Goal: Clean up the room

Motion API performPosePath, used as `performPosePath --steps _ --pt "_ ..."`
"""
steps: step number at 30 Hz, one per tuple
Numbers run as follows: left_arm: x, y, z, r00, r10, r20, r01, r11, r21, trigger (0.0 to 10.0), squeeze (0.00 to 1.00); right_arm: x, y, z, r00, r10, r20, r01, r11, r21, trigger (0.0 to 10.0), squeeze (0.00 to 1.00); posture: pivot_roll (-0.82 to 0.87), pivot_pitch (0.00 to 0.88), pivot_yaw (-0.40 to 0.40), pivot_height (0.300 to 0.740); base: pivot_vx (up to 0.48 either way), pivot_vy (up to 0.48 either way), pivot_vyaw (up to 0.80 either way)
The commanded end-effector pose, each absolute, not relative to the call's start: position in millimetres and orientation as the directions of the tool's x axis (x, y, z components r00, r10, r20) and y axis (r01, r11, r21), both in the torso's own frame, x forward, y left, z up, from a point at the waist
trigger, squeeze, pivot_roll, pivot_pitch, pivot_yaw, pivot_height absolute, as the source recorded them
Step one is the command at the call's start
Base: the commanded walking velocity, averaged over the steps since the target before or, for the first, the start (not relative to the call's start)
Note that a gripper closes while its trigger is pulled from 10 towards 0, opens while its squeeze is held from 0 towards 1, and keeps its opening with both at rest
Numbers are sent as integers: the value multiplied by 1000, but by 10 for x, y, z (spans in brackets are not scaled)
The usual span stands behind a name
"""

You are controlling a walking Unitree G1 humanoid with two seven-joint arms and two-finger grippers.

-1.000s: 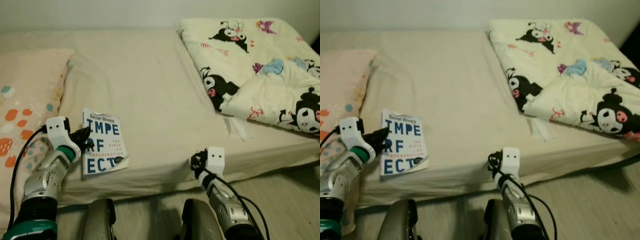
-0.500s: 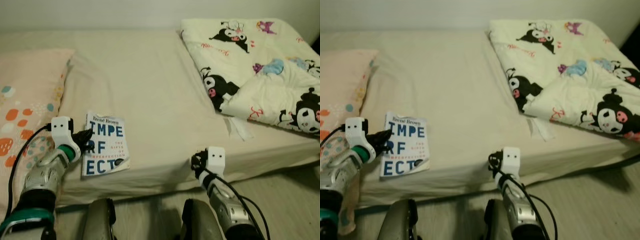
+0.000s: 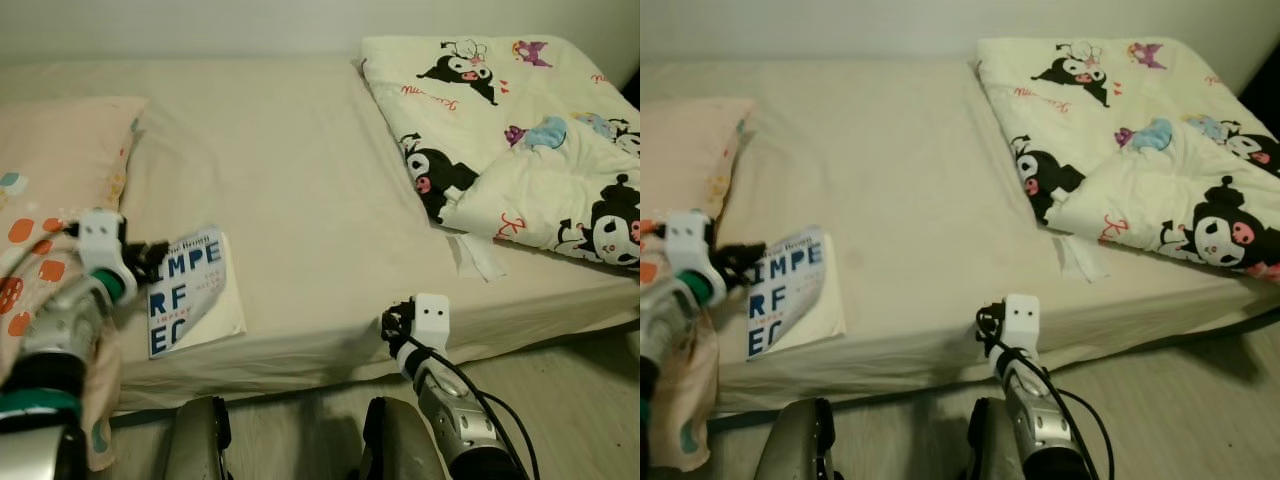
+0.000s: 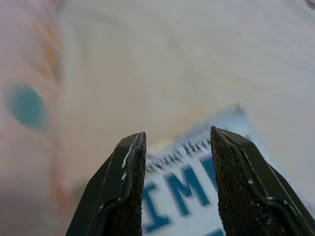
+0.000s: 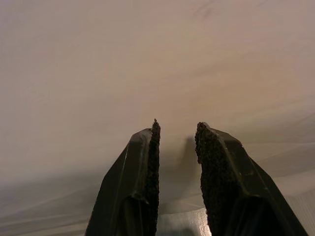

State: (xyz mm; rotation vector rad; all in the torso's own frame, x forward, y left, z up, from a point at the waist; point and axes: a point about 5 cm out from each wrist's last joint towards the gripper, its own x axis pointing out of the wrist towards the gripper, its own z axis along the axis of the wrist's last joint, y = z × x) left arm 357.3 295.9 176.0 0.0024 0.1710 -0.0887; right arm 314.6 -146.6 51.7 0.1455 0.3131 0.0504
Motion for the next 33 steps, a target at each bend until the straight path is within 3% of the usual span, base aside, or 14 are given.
performPosePath --steps 1,7,10,13,14,17,18,21,27,33 --pt "3549 2961 1734 969 -118 -216 126 992 21 10000 0 3122 -1471 456 941 69 -330 -16 987 159 10000 0 97 112 -34 570 0 0 0" --pt "3531 3003 1870 973 -141 -184 156 985 70 10000 0 3154 -1438 460 941 78 -329 -24 986 165 10000 0 109 99 -40 570 0 0 0" --pt "3531 2705 1816 973 -197 -121 209 973 96 10000 0 3155 -1420 458 944 87 -318 -39 987 154 10000 0 104 79 -40 570 0 0 0" --pt "3527 2681 1802 972 -199 -121 211 973 95 10000 0 3153 -1418 455 945 87 -316 -41 988 151 10000 0 104 79 -40 570 0 0 0" --pt "3484 2446 1630 978 -183 -96 193 975 114 10000 0 3124 -1440 446 948 73 -309 -32 990 136 10000 0 91 42 -37 570 0 0 0" --pt "3414 2225 1483 981 -179 -74 189 970 151 10000 0 3096 -1464 447 953 61 -296 -27 993 118 10000 0 84 34 -37 570 0 0 0" --pt "3262 1848 1246 987 -153 -50 158 981 111 10000 0 3065 -1468 546 973 65 -222 -29 987 161 10000 0 72 31 -35 570 0 0 0" --pt "3184 1720 1146 986 -155 -56 162 977 142 10000 0 3055 -1404 699 986 105 -127 -75 972 221 10000 0 65 17 -32 580 0 0 0" --pt "3074 1647 1049 986 -147 -81 158 975 155 10000 0 3036 -1291 787 985 160 -69 -148 976 162 10000 0 55 6 -33 599 0 0 0" --pt "2953 1610 895 988 -96 -121 113 982 148 10000 0 2973 -1345 647 986 115 -118 -93 980 177 10000 0 58 0 -18 624 0 0 0"
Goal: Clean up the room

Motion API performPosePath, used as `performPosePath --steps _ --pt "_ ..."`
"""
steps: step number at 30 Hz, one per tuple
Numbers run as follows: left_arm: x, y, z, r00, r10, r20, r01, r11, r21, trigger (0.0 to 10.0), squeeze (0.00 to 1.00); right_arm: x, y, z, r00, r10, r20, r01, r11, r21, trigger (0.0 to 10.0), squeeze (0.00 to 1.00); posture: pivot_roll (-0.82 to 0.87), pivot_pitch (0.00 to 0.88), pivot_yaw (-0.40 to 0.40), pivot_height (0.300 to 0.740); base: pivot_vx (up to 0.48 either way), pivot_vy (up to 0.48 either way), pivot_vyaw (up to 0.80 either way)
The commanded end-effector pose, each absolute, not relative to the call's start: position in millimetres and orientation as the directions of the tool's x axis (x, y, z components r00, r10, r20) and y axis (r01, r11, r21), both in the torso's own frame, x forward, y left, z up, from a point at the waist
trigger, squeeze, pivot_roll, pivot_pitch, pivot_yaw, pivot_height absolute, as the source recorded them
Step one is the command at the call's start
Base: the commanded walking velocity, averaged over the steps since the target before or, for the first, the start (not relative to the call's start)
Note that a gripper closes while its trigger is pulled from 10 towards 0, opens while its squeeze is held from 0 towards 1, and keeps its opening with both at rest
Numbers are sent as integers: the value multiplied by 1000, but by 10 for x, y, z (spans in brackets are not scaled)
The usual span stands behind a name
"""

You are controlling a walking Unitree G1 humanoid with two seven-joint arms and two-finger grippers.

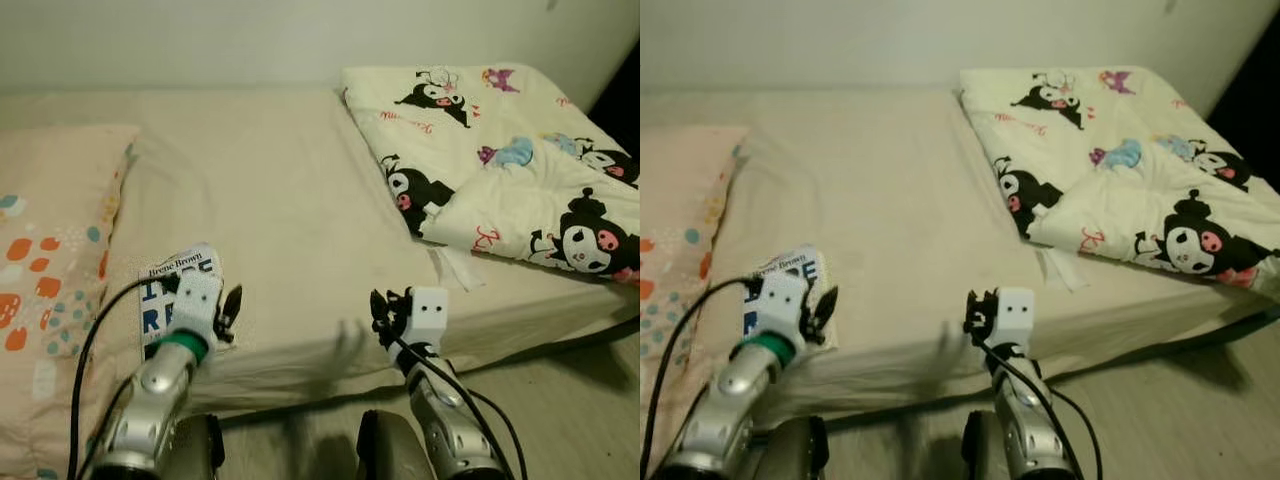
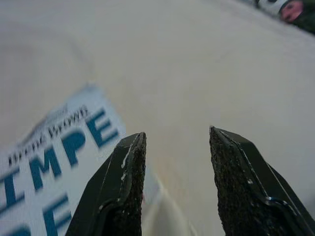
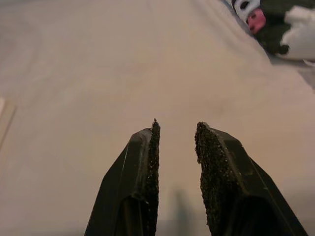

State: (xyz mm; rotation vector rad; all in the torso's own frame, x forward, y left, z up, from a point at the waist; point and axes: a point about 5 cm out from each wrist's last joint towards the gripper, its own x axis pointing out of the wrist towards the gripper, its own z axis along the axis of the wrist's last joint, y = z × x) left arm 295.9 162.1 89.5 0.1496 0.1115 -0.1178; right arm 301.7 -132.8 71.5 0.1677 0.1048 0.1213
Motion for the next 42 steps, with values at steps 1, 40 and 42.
performPosePath --steps 1,40,42 --pt "2953 1610 895 988 -96 -121 113 982 148 10000 0 2973 -1345 647 986 115 -118 -93 980 177 10000 0 58 0 -18 624 0 0 0" --pt "2926 1627 826 987 -46 -157 61 994 92 10000 0 2938 -1399 541 984 87 -158 -52 976 211 10000 0 63 0 3 740 0 0 0" --pt "2931 1622 830 987 -48 -156 61 995 81 10000 0 2940 -1403 522 981 83 -175 -47 978 203 10000 0 62 0 6 740 0 0 0"
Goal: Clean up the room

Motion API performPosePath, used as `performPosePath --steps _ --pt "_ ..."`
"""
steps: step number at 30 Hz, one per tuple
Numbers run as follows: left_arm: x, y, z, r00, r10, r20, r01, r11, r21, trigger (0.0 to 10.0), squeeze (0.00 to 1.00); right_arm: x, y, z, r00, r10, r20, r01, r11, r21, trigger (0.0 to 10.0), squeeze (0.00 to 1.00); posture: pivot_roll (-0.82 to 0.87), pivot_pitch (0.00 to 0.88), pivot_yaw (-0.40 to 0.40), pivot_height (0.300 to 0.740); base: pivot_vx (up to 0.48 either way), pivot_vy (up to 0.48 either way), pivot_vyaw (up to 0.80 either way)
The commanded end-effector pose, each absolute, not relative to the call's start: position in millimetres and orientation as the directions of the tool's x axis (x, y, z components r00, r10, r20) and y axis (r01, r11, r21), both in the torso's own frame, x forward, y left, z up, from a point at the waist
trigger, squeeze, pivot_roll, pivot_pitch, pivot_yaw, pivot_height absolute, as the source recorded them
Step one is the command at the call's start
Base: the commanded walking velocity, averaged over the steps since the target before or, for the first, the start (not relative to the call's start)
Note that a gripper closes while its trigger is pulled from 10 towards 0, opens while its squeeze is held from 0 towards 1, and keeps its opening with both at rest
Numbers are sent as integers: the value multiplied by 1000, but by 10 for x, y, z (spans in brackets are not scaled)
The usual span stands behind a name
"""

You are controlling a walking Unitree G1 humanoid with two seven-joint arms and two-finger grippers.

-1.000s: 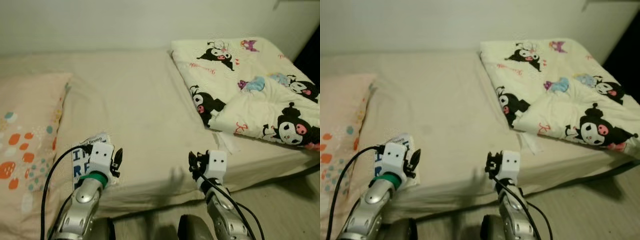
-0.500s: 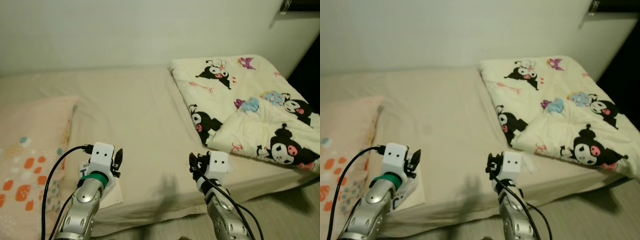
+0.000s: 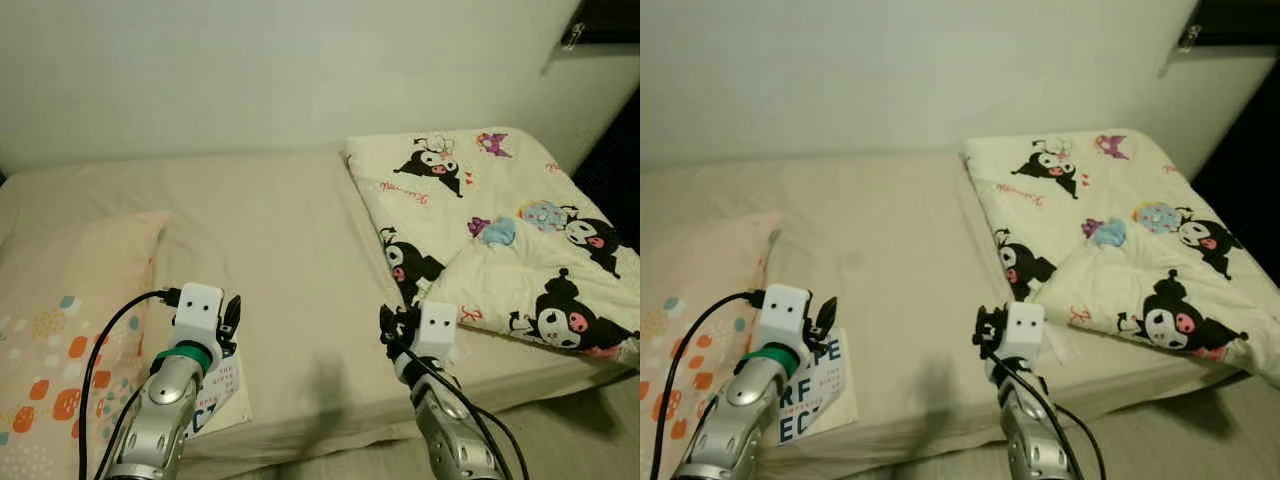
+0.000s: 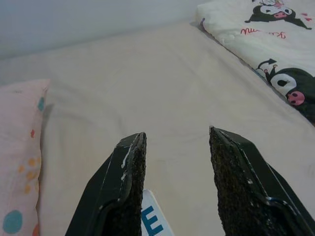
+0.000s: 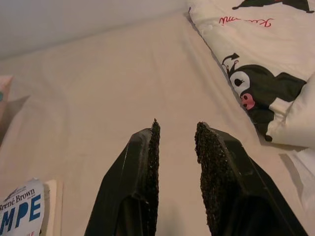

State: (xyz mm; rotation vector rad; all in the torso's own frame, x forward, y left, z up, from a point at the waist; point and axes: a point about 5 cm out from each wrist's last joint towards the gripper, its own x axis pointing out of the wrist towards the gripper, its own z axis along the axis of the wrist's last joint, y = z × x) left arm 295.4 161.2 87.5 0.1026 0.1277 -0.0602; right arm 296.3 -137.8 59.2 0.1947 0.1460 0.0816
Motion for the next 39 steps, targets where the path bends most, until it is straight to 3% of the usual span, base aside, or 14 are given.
performPosePath --steps 1,29,39 --pt "2939 1617 837 987 -50 -154 62 995 76 10000 0 2942 -1410 505 979 80 -187 -41 978 203 10000 0 62 0 7 740 0 0 0" --pt "3008 1614 862 986 -21 -166 34 997 70 10000 0 3004 -1481 448 967 50 -249 -18 991 130 10000 0 70 19 -5 740 0 0 0" --pt "2987 1636 832 982 1 -186 7 999 43 10000 0 3006 -1456 450 966 68 -249 -42 993 109 10000 0 71 25 -8 740 0 0 800"
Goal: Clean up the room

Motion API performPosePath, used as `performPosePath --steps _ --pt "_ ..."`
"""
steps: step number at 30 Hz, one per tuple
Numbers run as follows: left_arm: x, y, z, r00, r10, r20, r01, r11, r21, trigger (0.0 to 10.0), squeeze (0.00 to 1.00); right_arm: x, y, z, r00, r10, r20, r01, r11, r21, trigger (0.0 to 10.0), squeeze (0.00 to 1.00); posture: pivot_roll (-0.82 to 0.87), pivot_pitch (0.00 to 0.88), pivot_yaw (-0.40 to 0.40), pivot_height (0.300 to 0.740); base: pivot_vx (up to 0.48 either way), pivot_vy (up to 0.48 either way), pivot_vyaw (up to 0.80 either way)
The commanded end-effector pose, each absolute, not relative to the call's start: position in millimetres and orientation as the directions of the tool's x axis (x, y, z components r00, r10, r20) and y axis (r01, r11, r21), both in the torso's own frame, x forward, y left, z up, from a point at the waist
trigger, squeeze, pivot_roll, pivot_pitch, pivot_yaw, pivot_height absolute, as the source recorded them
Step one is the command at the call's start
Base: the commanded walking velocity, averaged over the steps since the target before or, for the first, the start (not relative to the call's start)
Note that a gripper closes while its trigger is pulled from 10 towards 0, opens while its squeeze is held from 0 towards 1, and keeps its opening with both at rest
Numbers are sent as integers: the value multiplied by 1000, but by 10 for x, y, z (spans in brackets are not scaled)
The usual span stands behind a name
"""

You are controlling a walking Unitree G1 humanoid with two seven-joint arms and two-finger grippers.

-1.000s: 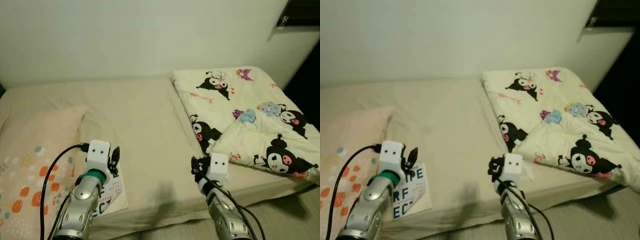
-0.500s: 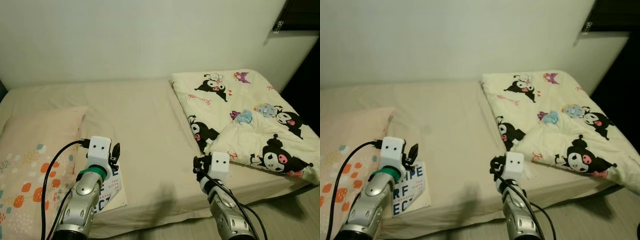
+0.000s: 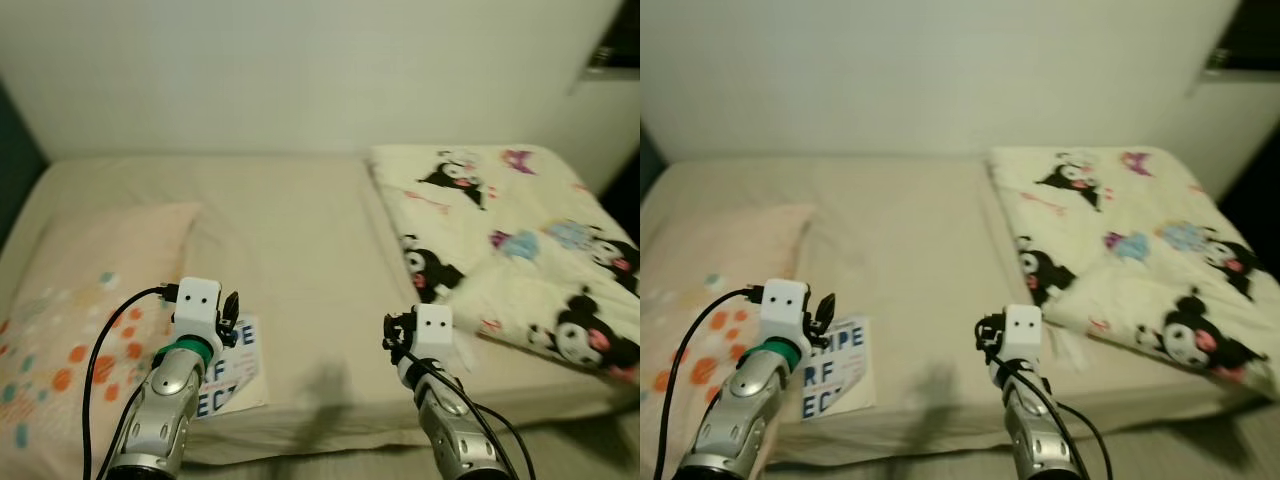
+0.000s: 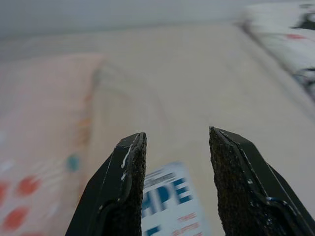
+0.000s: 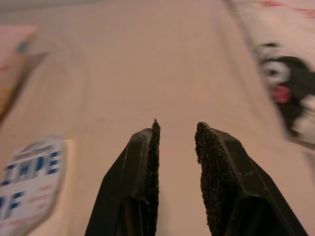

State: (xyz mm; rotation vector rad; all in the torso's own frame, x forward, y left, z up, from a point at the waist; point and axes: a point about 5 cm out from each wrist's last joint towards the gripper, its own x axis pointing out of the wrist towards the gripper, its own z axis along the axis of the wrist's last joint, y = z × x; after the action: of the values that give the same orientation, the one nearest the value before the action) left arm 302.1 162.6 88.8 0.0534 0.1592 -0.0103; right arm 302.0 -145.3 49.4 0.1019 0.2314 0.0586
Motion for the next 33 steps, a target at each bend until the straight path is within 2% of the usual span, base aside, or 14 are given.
performPosePath --steps 1,15,19,28,33 --pt "2989 1644 834 982 5 -187 2 999 38 10000 0 3006 -1457 450 966 67 -250 -40 993 113 10000 0 71 25 -8 740 0 0 800" --pt "2990 1656 840 981 5 -195 3 999 42 10000 0 3009 -1498 432 964 37 -264 -7 994 112 10000 0 72 31 -6 740 0 0 800" --pt "2997 1663 841 980 3 -199 6 999 46 10000 0 3002 -1555 402 959 -11 -283 47 991 122 10000 0 72 29 -1 740 0 0 0" --pt "3015 1654 849 979 -10 -206 23 998 60 10000 0 3002 -1565 393 958 -20 -287 57 991 123 10000 0 71 27 3 740 0 0 0" --pt "3019 1647 845 977 -16 -214 28 998 57 10000 0 3004 -1560 394 958 -22 -286 61 990 126 10000 0 71 26 4 740 0 -399 0"
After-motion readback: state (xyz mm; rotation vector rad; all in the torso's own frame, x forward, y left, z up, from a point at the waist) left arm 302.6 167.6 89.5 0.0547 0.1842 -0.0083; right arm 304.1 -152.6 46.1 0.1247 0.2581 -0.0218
